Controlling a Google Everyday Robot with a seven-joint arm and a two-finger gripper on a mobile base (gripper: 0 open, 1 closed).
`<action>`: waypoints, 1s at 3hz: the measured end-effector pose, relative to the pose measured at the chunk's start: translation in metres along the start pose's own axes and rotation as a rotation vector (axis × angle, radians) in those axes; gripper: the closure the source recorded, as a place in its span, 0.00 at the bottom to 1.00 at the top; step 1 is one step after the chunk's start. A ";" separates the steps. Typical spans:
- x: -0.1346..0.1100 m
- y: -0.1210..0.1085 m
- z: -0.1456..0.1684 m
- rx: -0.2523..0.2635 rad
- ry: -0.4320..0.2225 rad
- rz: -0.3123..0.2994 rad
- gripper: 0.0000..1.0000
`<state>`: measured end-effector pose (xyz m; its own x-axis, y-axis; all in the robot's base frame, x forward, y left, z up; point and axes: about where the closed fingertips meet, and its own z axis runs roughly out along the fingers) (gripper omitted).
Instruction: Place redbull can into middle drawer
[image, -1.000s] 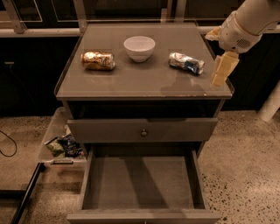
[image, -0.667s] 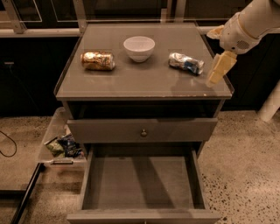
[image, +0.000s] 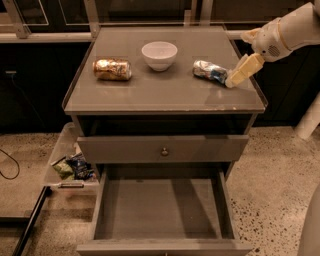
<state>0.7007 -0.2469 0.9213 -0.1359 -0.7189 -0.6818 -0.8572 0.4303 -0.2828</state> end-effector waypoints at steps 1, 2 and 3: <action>0.003 -0.015 0.007 0.033 -0.071 0.122 0.00; 0.009 -0.025 0.018 0.075 -0.059 0.238 0.00; 0.016 -0.031 0.037 0.118 -0.019 0.299 0.00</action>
Offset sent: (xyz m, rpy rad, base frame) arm 0.0385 -0.0137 -0.0226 0.2085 0.1036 -0.3505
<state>0.7433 -0.2515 0.8947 -0.3628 -0.5410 -0.7587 -0.7172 0.6820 -0.1434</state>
